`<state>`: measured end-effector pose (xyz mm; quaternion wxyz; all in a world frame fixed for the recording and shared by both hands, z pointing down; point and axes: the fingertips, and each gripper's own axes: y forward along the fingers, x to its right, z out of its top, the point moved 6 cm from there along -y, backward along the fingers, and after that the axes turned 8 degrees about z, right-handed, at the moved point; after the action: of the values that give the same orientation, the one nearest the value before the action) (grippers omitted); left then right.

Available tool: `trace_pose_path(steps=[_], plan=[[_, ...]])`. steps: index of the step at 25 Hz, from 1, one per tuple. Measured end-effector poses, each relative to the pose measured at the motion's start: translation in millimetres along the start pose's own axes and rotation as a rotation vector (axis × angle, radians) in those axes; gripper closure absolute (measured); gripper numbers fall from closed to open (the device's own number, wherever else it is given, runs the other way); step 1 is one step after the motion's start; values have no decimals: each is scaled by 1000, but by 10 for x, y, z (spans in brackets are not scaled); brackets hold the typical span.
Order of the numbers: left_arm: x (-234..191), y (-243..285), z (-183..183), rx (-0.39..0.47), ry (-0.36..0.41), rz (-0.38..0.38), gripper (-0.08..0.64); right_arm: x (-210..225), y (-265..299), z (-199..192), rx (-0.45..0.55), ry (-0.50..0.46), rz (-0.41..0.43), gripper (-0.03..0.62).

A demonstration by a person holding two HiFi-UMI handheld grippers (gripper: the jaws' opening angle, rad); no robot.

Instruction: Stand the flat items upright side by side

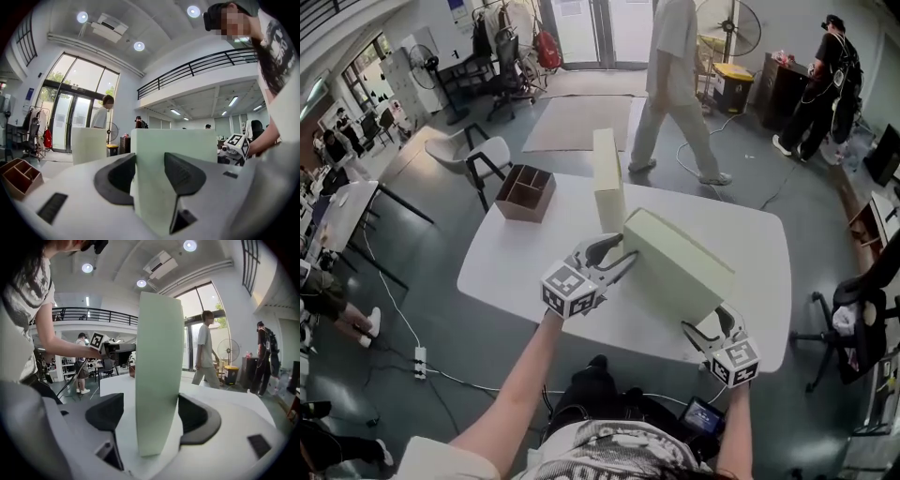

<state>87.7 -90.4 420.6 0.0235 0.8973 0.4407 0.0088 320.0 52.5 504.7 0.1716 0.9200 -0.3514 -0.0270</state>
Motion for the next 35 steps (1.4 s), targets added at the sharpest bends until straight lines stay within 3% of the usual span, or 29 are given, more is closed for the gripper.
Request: trace_pose_path(steps=[3, 8, 14, 21, 30, 35], plan=[[-17, -16, 1, -4, -2, 0, 371, 22, -1, 8, -3, -9, -9, 309], [7, -16, -15, -12, -11, 19, 375, -63, -27, -23, 20, 3, -105, 327], [117, -35, -131, -108, 78, 28, 374, -232, 1, -16, 23, -3, -241, 331], [208, -231, -333, -163, 63, 39, 374, -165, 9, -25, 26, 34, -406, 333], [256, -488, -468, -208, 61, 54, 374, -24, 349, 88, 30, 59, -529, 331], [145, -635, -510, -226, 59, 72, 374, 81, 661, 213, 26, 61, -539, 331]])
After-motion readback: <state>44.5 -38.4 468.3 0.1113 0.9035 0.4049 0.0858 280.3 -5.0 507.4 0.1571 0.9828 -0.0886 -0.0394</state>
